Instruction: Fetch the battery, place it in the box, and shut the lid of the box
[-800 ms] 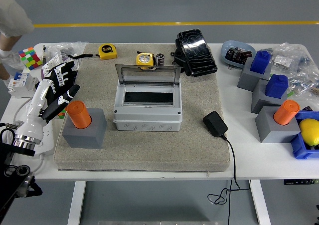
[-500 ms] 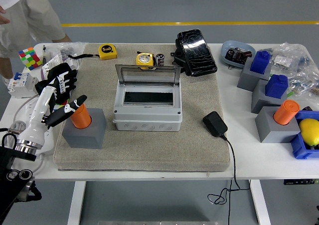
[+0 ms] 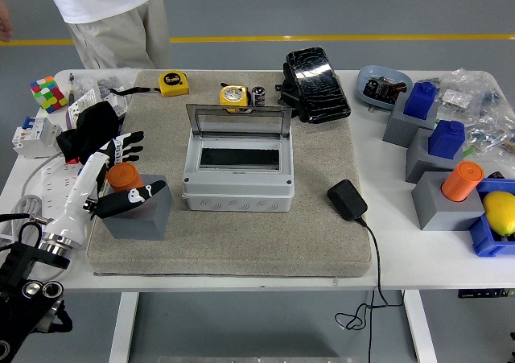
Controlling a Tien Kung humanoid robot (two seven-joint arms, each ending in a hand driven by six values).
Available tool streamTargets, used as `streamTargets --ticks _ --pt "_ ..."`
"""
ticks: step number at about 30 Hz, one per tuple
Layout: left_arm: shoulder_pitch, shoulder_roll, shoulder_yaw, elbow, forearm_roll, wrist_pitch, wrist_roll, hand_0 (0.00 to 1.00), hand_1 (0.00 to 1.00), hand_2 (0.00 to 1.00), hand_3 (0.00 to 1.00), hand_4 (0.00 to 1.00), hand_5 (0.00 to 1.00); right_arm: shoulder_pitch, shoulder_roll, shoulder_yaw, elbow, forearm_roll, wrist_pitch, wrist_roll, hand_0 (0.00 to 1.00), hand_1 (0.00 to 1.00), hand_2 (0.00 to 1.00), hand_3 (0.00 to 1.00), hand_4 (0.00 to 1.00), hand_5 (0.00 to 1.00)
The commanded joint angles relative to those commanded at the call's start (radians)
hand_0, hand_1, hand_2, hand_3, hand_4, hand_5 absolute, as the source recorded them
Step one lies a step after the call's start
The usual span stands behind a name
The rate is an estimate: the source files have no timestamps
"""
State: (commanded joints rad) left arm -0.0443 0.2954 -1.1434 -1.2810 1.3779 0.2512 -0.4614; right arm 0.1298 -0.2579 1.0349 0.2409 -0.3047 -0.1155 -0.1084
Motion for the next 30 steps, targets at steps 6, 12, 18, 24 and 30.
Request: streamTargets --ticks 6,12,18,24,30 --pt "-0.010 -0.005 0.019 0.020 -0.036 0.012 -0.032 0.545 0.626 0.640 0.697 0.998 0.002 -0.002 0.002 -0.001 -0.001 0.000 0.002 -0.001 0.645 0.657 0.654 0.537 0.944 0.462" --pt "-0.021 -0.010 0.038 0.035 -0.097 0.028 -0.076 0.540 0.516 0.484 0.581 0.998 0.002 -0.001 0.003 -0.001 -0.001 0.000 0.001 -0.002 0.642 0.657 0.654 0.537 0.943 0.462" --pt "-0.033 -0.012 0.058 0.049 -0.162 0.031 -0.110 0.530 0.455 0.433 0.547 0.998 0.002 0.001 0.004 -0.003 0.000 0.002 0.001 -0.002 0.645 0.657 0.654 0.537 0.943 0.463" --pt "-0.041 -0.016 0.069 0.057 -0.188 0.024 -0.114 0.511 0.431 0.414 0.541 0.998 0.002 0.001 0.004 -0.005 0.001 0.004 0.002 -0.003 0.643 0.657 0.653 0.538 0.943 0.461" --pt "-0.046 -0.018 0.078 0.064 -0.219 0.014 -0.119 0.422 0.428 0.409 0.539 0.998 0.002 0.000 0.005 -0.006 0.001 0.004 0.004 -0.004 0.642 0.657 0.653 0.537 0.944 0.460"
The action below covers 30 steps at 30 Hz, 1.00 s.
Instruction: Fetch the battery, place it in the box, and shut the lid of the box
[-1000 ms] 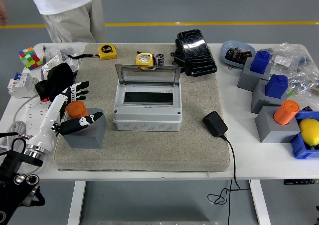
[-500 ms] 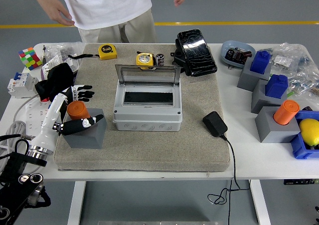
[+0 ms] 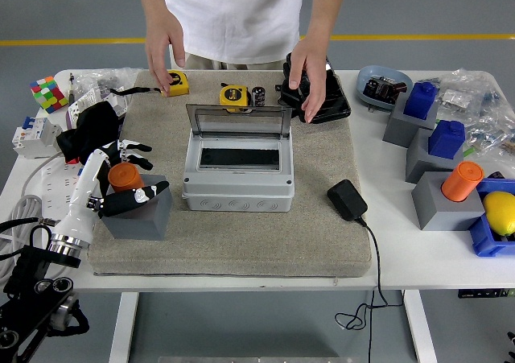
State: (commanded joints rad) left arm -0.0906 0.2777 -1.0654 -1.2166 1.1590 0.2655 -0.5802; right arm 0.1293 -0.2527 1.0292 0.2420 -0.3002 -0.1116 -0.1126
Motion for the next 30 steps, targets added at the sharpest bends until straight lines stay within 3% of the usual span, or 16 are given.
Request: streamTargets --ticks 5,6,11,12,17,18,23,24,29,30 --pt "-0.006 -0.003 0.005 0.004 -0.015 0.000 -0.001 0.422 0.428 0.409 0.539 0.998 0.002 0.002 0.000 0.000 0.002 0.001 -0.001 0.000 0.642 0.657 0.653 0.537 0.944 0.460" --pt "-0.008 -0.003 0.008 0.005 -0.015 0.001 -0.001 0.238 0.337 0.385 0.530 0.998 0.002 0.002 0.000 -0.001 0.003 0.002 -0.001 0.000 0.637 0.657 0.652 0.537 0.944 0.458" --pt "-0.017 -0.007 0.012 0.012 -0.013 0.005 -0.002 0.238 0.337 0.385 0.530 0.998 0.002 0.003 -0.001 -0.002 0.003 0.003 -0.001 -0.001 0.637 0.657 0.652 0.537 0.944 0.458" --pt "-0.018 -0.007 0.013 0.013 -0.012 0.006 -0.002 0.118 0.238 0.361 0.514 0.998 0.002 0.003 -0.001 -0.002 0.003 0.003 0.000 -0.002 0.636 0.657 0.652 0.536 0.943 0.454" --pt "-0.026 -0.010 0.022 0.022 -0.010 0.012 -0.006 0.118 0.238 0.361 0.514 0.998 0.002 0.003 -0.002 -0.006 0.002 0.004 0.001 -0.003 0.636 0.657 0.652 0.536 0.943 0.454" --pt "-0.027 -0.011 0.023 0.024 -0.010 0.013 -0.008 0.025 0.113 0.311 0.458 0.998 0.002 0.003 -0.002 -0.006 0.003 0.004 0.001 -0.003 0.636 0.657 0.652 0.536 0.943 0.454" --pt "-0.035 -0.014 0.031 0.037 -0.019 0.025 -0.025 0.025 0.113 0.311 0.458 0.998 0.002 0.003 -0.001 -0.006 0.004 0.005 0.000 -0.002 0.636 0.657 0.652 0.536 0.943 0.454" --pt "-0.038 -0.015 0.033 0.041 -0.022 0.027 -0.030 0.016 0.060 0.257 0.350 0.998 0.002 0.002 0.000 -0.006 0.004 0.005 0.000 -0.002 0.636 0.656 0.652 0.535 0.944 0.451" --pt "-0.047 -0.020 0.041 0.045 -0.036 0.037 -0.052 0.016 0.060 0.257 0.350 0.998 0.002 0.003 0.001 -0.004 0.004 0.004 0.002 -0.003 0.636 0.656 0.652 0.535 0.944 0.451" --pt "-0.048 -0.021 0.042 0.044 -0.037 0.037 -0.053 0.010 0.041 0.238 0.293 0.983 0.002 0.002 0.001 -0.005 0.003 0.004 0.003 -0.003 0.636 0.656 0.651 0.536 0.943 0.449"
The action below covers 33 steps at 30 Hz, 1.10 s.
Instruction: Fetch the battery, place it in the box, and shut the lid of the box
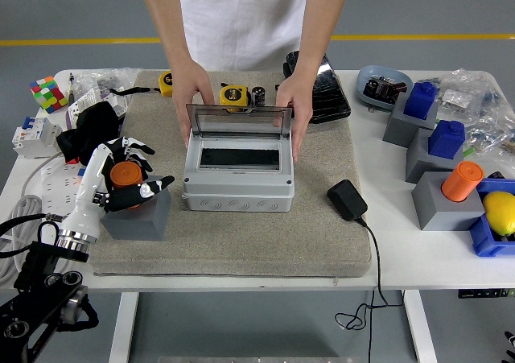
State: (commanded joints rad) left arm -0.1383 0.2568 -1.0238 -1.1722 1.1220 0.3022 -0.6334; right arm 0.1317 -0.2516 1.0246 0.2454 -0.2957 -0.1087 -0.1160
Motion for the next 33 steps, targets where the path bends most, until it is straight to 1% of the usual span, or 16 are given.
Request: streamTargets --ticks 4,9,12,14,16,18,20,23,25,27,28,33 --pt "-0.001 0.001 0.003 -0.016 -0.004 0.001 0.000 0.010 0.041 0.238 0.293 0.983 0.002 0.001 -0.001 0.002 0.000 -0.002 0.001 -0.002 0.636 0.656 0.651 0.536 0.943 0.449" --pt "-0.002 0.020 0.005 -0.082 0.023 -0.003 0.020 0.009 0.036 0.229 0.282 0.982 0.002 0.000 -0.001 -0.001 0.000 -0.002 0.000 -0.003 0.635 0.656 0.651 0.536 0.943 0.448" --pt "-0.017 0.038 0.006 -0.129 0.080 -0.007 0.064 0.009 0.036 0.224 0.279 0.980 0.002 -0.002 -0.001 -0.003 0.001 -0.001 -0.003 -0.002 0.634 0.656 0.650 0.536 0.943 0.447" --pt "-0.037 0.052 0.010 -0.160 0.142 -0.012 0.104 0.009 0.036 0.224 0.279 0.980 0.002 -0.001 0.000 -0.006 0.001 0.000 -0.004 0.001 0.634 0.656 0.650 0.536 0.943 0.447" --pt "-0.057 0.063 0.019 -0.182 0.178 -0.014 0.126 0.009 0.036 0.224 0.279 0.980 0.002 -0.001 0.001 -0.009 0.002 0.002 -0.006 0.002 0.634 0.656 0.650 0.536 0.943 0.447" --pt "-0.091 0.078 0.041 -0.204 0.210 -0.016 0.151 0.007 0.033 0.224 0.284 0.975 0.002 -0.003 0.001 -0.013 0.002 0.004 -0.007 0.003 0.636 0.656 0.650 0.535 0.942 0.446" --pt "-0.128 0.088 0.069 -0.213 0.236 -0.012 0.173 0.007 0.033 0.224 0.284 0.975 0.002 -0.004 0.001 -0.016 0.001 0.006 -0.007 0.003 0.636 0.656 0.650 0.535 0.942 0.446" --pt "-0.195 0.094 0.124 -0.211 0.275 0.000 0.204 0.007 0.033 0.224 0.284 0.975 0.002 -0.005 0.003 -0.016 0.000 0.007 -0.008 0.002 0.636 0.656 0.650 0.535 0.942 0.446" --pt "-0.244 0.093 0.168 -0.200 0.316 0.017 0.240 0.006 0.032 0.225 0.298 0.966 0.002 -0.006 0.004 -0.015 0.000 0.008 -0.010 0.002 0.635 0.656 0.649 0.535 0.942 0.444" --pt "-0.281 0.091 0.200 -0.191 0.359 0.026 0.267 0.006 0.032 0.225 0.298 0.966 0.002 -0.007 0.006 -0.015 0.000 0.009 -0.011 0.003 0.635 0.656 0.649 0.535 0.942 0.444" --pt "-0.309 0.088 0.224 -0.182 0.390 0.032 0.291 0.006 0.032 0.225 0.298 0.966 0.002 -0.007 0.007 -0.015 0.000 0.011 -0.011 0.003 0.635 0.656 0.649 0.535 0.942 0.444" --pt "-0.406 0.075 0.310 -0.137 0.500 0.037 0.374 0.005 0.030 0.224 0.306 0.956 0.002 -0.009 0.012 -0.015 -0.001 0.014 -0.012 0.004 0.635 0.656 0.648 0.534 0.942 0.441"
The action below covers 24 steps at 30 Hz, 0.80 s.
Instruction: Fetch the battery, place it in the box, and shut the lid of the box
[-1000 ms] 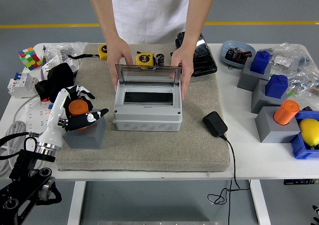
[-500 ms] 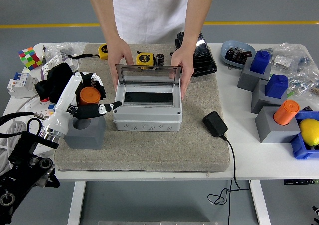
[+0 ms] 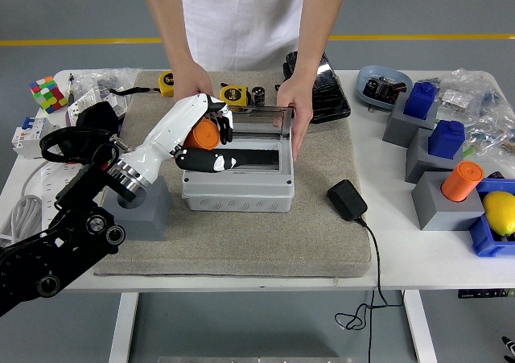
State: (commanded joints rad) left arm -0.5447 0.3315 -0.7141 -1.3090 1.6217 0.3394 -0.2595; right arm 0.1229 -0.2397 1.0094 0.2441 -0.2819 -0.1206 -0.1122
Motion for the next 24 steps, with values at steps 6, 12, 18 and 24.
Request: streamTargets --ticks 6,12,18,24 --pt "-0.082 -0.036 0.087 0.072 0.034 -0.006 0.061 0.006 0.034 0.246 0.362 0.962 0.002 0.001 0.001 -0.006 0.002 0.003 -0.003 0.000 0.634 0.656 0.648 0.535 0.943 0.438" --pt "-0.114 -0.083 0.139 0.133 0.066 0.002 0.098 0.006 0.038 0.252 0.380 0.965 0.002 -0.003 0.003 -0.010 -0.001 0.007 -0.002 -0.004 0.635 0.655 0.648 0.534 0.943 0.437" --pt "-0.145 -0.116 0.179 0.178 0.093 0.021 0.139 0.003 0.039 0.258 0.391 0.984 0.002 -0.001 0.006 -0.007 0.003 0.006 -0.006 -0.002 0.634 0.656 0.648 0.534 0.943 0.436" --pt "-0.162 -0.154 0.195 0.226 0.131 0.044 0.173 0.002 0.036 0.252 0.385 0.998 0.002 -0.006 0.010 -0.008 0.002 0.008 -0.005 -0.001 0.634 0.656 0.648 0.534 0.943 0.436"
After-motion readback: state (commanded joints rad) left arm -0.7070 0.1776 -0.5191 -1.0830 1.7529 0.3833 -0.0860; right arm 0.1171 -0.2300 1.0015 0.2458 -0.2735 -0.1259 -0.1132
